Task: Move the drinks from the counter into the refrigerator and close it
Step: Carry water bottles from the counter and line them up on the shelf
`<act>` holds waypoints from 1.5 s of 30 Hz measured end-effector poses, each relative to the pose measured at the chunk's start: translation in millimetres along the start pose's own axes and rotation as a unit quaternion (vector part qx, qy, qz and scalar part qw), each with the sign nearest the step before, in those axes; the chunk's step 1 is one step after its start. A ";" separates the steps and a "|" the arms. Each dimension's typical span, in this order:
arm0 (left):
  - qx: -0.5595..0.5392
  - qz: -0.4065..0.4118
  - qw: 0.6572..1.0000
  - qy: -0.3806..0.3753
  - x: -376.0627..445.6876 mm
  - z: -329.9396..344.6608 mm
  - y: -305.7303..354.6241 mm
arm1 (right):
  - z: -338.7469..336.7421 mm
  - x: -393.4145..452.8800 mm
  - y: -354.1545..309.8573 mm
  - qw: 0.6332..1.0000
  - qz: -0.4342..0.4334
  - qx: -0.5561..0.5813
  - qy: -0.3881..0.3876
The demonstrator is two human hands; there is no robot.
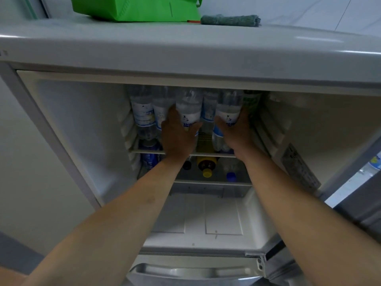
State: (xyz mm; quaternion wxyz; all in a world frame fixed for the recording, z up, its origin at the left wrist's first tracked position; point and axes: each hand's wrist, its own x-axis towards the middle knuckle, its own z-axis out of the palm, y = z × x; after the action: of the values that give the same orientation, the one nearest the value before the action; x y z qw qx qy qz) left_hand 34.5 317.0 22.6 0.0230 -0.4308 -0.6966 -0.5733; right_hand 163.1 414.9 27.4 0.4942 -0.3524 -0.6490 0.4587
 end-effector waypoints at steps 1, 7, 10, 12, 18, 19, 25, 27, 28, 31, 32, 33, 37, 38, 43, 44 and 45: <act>0.024 0.013 1.000 0.008 -1.6 -1.6 -1.1 | -1.4 -0.9 1.1 1.000 0.001 -0.017 -0.001; 0.094 0.004 0.995 0.018 -15.3 -1.8 -12.5 | -6.9 -12.0 18.6 0.983 0.052 -0.178 0.001; 0.082 -0.037 0.996 0.012 -19.3 2.2 -19.3 | 1.9 -13.8 19.4 0.985 0.047 -0.164 0.023; 0.076 -0.042 0.996 0.024 -18.8 5.1 -18.4 | 9.7 -15.1 19.4 0.988 0.043 -0.146 0.027; 0.083 -0.068 0.994 0.033 -12.6 12.2 -18.4 | 34.6 -14.6 18.2 0.992 0.035 -0.123 0.026; 0.082 -0.069 0.994 0.030 -12.4 14.1 -17.9 | 37.8 -14.1 18.6 0.992 0.032 -0.120 0.025; 0.038 -0.081 0.996 0.016 -18.2 16.0 -14.4 | 39.5 -12.7 19.7 0.992 0.031 -0.121 0.020; 0.037 -0.058 0.998 0.008 -18.7 8.0 -18.4 | 36.5 -13.7 18.5 0.992 0.026 -0.118 0.020; 0.042 -0.040 0.998 0.007 -20.0 3.0 -21.1 | 35.8 -14.4 18.1 0.993 0.027 -0.117 0.020; 0.017 -0.022 1.000 0.004 -25.1 -13.9 -29.6 | 36.5 -17.6 17.8 0.992 0.027 -0.126 0.021; 0.003 -0.031 0.999 0.006 -27.8 -19.7 -32.6 | 36.8 -19.6 18.6 0.992 0.023 -0.122 0.023; -0.011 -0.042 0.999 0.010 -31.0 -25.4 -36.4 | 37.3 -21.6 20.1 0.993 0.021 -0.114 0.029; -0.067 -0.080 0.994 0.031 -48.1 -46.6 -54.0 | 40.7 -34.1 25.0 0.994 0.010 -0.090 0.060; -0.075 -0.083 0.993 0.035 -53.8 -50.4 -58.9 | 41.7 -38.7 25.7 0.993 0.006 -0.090 0.071; -0.089 -0.061 0.993 0.051 -85.8 -54.3 -76.5 | 42.8 -70.6 28.8 0.982 -0.025 -0.108 0.153; -0.096 -0.046 0.993 0.046 -92.2 -53.5 -78.3 | 41.6 -78.8 29.8 0.980 -0.031 -0.109 0.162; -0.104 -0.038 0.993 0.040 -98.7 -52.1 -79.4 | 39.9 -87.1 30.8 0.980 -0.034 -0.106 0.166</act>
State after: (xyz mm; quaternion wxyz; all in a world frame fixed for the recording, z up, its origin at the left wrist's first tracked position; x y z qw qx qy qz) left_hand 22.6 220.0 -73.4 -0.0154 -0.3809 -0.6474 -0.6600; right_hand 147.7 335.8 -33.0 0.5699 -0.4523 -0.6144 0.3052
